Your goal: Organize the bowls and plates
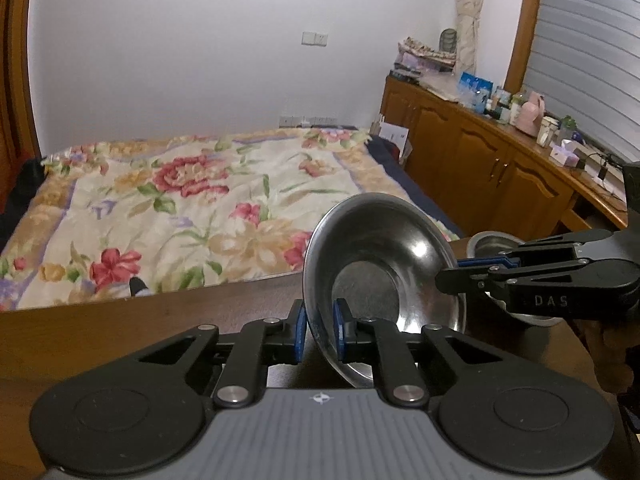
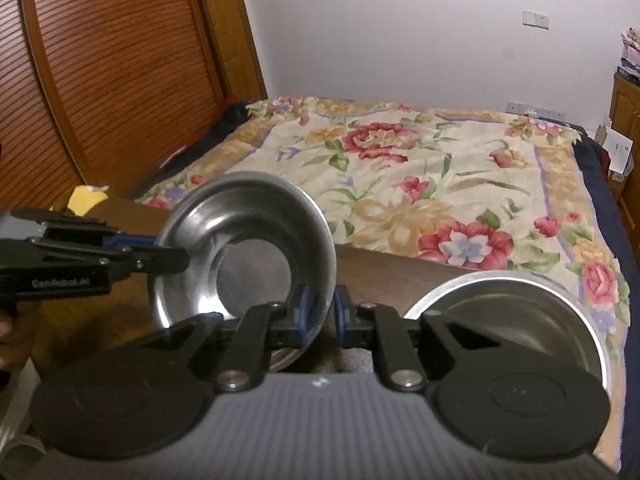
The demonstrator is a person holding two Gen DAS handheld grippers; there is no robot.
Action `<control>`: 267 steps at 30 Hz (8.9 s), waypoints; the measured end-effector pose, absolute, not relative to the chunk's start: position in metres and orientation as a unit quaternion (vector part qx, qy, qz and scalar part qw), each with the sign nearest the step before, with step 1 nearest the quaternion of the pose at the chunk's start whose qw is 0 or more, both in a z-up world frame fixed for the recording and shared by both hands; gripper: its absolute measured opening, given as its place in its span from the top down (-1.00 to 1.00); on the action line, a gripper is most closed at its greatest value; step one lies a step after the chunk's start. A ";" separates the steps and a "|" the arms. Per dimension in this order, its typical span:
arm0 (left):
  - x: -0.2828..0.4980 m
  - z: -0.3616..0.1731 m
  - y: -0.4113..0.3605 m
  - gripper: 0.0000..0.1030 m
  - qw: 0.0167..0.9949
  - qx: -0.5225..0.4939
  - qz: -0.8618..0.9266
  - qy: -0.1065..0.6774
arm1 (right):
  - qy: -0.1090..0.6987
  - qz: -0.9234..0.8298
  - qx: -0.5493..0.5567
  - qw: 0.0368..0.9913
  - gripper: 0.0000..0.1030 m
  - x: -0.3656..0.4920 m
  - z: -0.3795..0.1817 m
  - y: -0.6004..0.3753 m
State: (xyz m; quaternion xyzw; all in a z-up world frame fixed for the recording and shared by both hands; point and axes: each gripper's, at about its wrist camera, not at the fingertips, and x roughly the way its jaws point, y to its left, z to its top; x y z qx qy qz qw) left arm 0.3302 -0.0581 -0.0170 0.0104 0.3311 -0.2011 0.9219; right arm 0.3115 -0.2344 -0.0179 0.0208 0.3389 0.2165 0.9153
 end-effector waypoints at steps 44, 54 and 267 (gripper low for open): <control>0.178 0.045 -0.040 0.80 0.932 0.020 -0.243 0.267 | 0.257 0.220 0.010 0.941 0.78 0.188 0.051 -0.241; 0.157 0.028 -0.031 0.80 0.925 0.014 -0.256 0.279 | 0.265 0.228 0.005 0.937 0.78 0.165 0.045 -0.238; 0.317 0.025 -0.158 0.71 0.892 0.081 -0.307 0.321 | 0.257 0.115 0.127 0.951 0.72 0.235 -0.005 -0.335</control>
